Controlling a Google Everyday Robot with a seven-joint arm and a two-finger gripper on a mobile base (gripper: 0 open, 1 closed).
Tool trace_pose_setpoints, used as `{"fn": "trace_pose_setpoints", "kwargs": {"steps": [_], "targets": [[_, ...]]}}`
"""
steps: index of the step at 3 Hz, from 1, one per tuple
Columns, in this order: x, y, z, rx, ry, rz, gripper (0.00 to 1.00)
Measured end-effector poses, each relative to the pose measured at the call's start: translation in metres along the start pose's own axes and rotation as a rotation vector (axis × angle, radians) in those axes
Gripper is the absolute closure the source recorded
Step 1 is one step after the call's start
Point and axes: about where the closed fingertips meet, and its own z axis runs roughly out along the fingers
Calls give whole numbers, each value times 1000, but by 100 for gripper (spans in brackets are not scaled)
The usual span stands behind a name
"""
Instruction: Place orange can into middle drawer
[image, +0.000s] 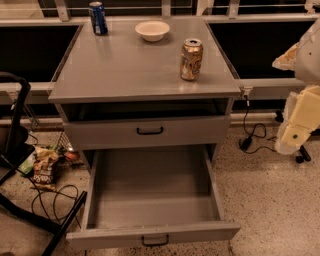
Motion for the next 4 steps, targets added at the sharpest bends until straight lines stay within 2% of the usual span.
{"fn": "trace_pose_setpoints", "kwargs": {"steps": [1,2,3,4], "targets": [[0,0,0,0,0,0,0],[1,-17,2,36,-71,36,0],[9,-68,12,112,-281,152,0],[7,-131,31,183,-536,248,0]]}}
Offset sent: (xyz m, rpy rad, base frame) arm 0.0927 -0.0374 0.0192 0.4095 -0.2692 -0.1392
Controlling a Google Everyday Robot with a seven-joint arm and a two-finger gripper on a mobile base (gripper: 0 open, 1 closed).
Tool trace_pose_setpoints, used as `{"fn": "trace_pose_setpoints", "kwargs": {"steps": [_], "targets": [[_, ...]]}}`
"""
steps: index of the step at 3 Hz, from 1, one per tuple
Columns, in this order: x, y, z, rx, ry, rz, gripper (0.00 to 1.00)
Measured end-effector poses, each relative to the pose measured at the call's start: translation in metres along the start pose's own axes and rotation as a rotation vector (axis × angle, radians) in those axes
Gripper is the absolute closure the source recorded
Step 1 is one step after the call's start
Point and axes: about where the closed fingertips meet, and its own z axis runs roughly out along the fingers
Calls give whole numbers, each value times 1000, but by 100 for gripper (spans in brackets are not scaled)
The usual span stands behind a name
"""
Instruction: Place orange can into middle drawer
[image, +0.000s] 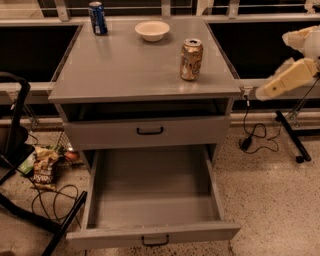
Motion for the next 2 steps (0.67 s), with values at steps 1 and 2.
{"fn": "trace_pose_setpoints", "kwargs": {"steps": [1,2], "targets": [[-13,-45,33,34,-212,53,0],[-20,-62,51,66,-303,102,0]]}}
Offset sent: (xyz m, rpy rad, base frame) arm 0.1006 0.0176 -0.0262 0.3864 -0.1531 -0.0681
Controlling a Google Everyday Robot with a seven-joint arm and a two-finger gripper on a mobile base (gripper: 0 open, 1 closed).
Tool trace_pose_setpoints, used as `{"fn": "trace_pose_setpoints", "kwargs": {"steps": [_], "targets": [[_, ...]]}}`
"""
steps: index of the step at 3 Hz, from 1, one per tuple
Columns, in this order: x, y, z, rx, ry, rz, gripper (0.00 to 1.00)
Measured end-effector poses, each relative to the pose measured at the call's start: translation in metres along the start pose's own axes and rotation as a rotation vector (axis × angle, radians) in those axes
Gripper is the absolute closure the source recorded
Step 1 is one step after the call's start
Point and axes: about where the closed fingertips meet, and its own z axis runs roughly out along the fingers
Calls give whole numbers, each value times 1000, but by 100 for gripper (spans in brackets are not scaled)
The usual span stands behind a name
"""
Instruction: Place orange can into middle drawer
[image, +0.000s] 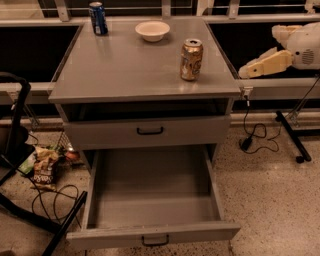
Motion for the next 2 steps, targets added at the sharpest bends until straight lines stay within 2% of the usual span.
{"fn": "trace_pose_setpoints", "kwargs": {"steps": [1,2], "targets": [[-1,-1,2,5,-3,0,0],[-1,-9,27,3,-34,24,0]]}}
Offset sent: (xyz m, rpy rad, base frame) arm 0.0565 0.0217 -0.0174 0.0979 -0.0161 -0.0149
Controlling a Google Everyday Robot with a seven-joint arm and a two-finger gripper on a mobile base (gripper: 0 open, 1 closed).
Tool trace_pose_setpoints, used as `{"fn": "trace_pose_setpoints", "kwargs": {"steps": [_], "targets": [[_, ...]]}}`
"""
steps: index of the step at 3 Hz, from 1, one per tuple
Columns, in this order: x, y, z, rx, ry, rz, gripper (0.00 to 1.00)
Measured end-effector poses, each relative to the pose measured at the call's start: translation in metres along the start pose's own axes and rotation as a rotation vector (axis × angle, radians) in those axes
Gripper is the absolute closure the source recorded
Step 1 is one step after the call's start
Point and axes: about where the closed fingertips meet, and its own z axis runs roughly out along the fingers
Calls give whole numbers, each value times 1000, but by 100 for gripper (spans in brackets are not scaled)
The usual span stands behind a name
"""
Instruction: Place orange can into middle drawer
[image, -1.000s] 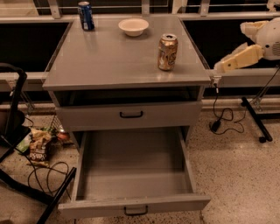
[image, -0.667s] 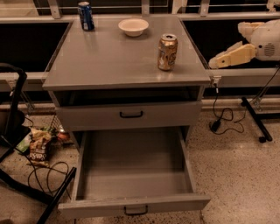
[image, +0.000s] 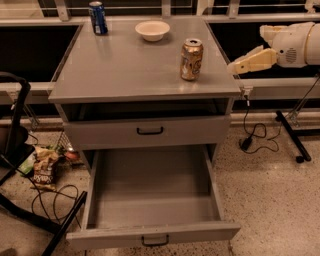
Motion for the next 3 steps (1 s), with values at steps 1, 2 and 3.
{"fn": "trace_pose_setpoints", "kwargs": {"steps": [1,2,3], "targets": [[-4,-8,46,-26,-76,47,0],[-11,4,100,-92,-162,108,0],[-15,24,140,-144,-231,158,0]]}}
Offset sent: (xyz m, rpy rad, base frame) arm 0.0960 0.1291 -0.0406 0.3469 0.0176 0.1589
